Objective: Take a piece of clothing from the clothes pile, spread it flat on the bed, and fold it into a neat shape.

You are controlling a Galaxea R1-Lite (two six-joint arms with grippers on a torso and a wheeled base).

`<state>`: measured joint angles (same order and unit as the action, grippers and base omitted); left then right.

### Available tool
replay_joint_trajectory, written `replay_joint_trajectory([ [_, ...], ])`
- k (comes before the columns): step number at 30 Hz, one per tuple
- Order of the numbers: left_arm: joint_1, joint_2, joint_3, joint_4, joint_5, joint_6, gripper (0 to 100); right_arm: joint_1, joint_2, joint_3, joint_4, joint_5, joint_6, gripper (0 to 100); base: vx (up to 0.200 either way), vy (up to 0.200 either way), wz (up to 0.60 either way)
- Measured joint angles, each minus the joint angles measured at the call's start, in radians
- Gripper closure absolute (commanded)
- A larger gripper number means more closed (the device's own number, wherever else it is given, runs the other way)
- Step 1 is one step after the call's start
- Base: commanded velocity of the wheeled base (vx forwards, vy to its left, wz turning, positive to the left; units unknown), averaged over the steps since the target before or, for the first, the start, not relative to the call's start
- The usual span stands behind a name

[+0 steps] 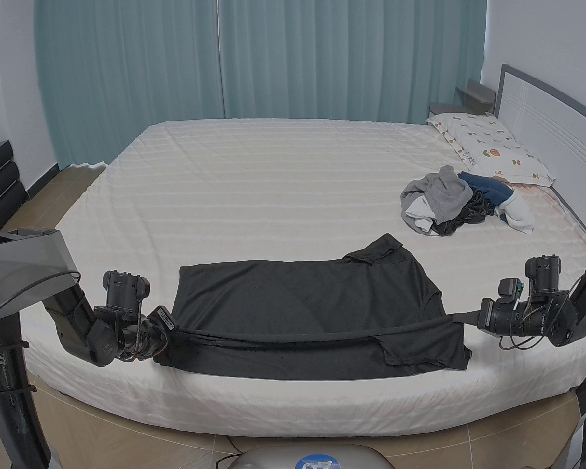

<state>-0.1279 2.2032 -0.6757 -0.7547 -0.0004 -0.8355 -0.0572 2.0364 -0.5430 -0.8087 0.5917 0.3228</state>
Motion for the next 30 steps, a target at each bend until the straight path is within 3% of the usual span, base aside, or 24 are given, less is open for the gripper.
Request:
replay_joint_trajectory([
  [9,-0.01,0.043,-0.05,0.0,0.016,-0.031,100,0.023,0.115,-0.027,-0.189,-0.07,0.067,100,0.0,0.0,0.0],
  [10,-0.011,0.045,-0.053,-0.001,0.016,-0.032,100,0.026,0.129,-0.027,-0.202,-0.073,0.074,0,0.0,0.0,0.0],
  [11,-0.013,0.048,-0.057,-0.001,0.016,-0.034,0,0.029,0.142,-0.028,-0.214,-0.076,0.08,0,0.0,0.0,0.0],
  [15,-0.019,0.054,-0.074,-0.001,0.017,-0.07,0,0.038,0.185,-0.033,-0.257,-0.078,0.095,0,0.0,0.0,0.0],
  [22,-0.024,0.061,-0.101,-0.001,0.017,-0.114,0,0.044,0.227,-0.026,-0.387,-0.084,0.214,0,0.0,0.0,0.0],
  [30,-0.007,0.057,-0.12,-0.007,0.008,-0.245,0,0.09,0.189,0.108,-0.484,-0.161,0.354,0,0.0,0.0,0.0],
])
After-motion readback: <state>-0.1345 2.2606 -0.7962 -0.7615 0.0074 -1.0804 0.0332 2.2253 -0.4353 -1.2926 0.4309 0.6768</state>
